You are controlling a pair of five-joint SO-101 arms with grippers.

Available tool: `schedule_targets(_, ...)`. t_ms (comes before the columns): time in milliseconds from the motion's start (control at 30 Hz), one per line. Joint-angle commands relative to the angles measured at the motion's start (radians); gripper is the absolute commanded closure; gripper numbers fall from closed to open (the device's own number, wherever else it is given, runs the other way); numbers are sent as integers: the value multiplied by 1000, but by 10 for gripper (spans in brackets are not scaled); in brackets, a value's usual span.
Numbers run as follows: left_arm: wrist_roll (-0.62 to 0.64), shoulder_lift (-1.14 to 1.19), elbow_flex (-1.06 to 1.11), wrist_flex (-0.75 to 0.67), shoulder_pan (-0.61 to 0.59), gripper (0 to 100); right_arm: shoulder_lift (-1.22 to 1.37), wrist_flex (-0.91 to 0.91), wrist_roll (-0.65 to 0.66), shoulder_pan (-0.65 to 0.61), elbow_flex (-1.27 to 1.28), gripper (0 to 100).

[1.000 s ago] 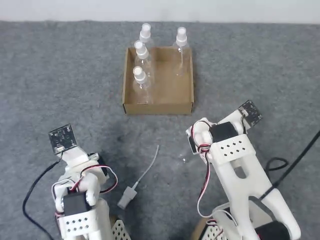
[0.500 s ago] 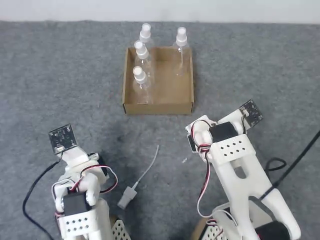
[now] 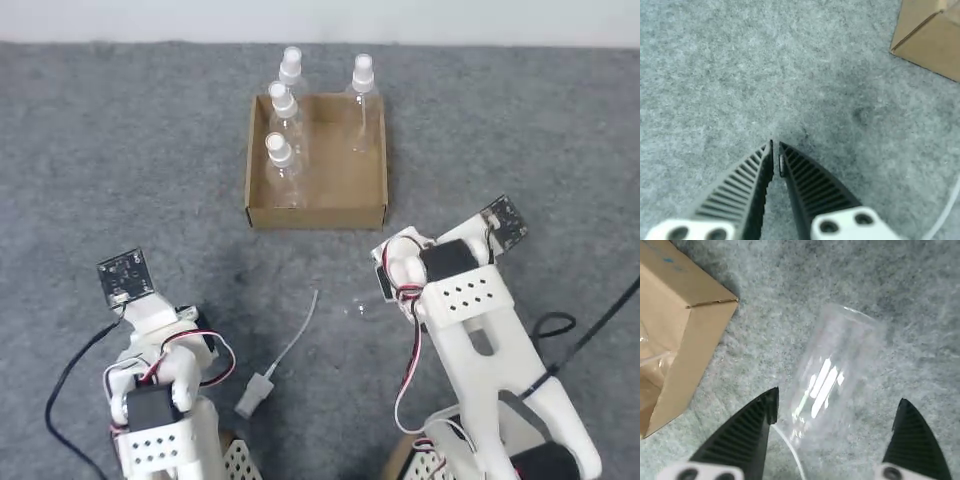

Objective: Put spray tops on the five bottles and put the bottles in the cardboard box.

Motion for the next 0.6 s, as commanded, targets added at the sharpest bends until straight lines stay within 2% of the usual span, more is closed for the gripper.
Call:
schedule_targets(0,-3,-21,-8,3,-5,987,-45,127,2,4,-181,695)
schedule_targets(333,-3,-21,-8,3,-5,987,-54,229,203,2,-296,695)
schedule_targets(567,-3,-21,-8,3,-5,987,-54,220,431,8,-296,696)
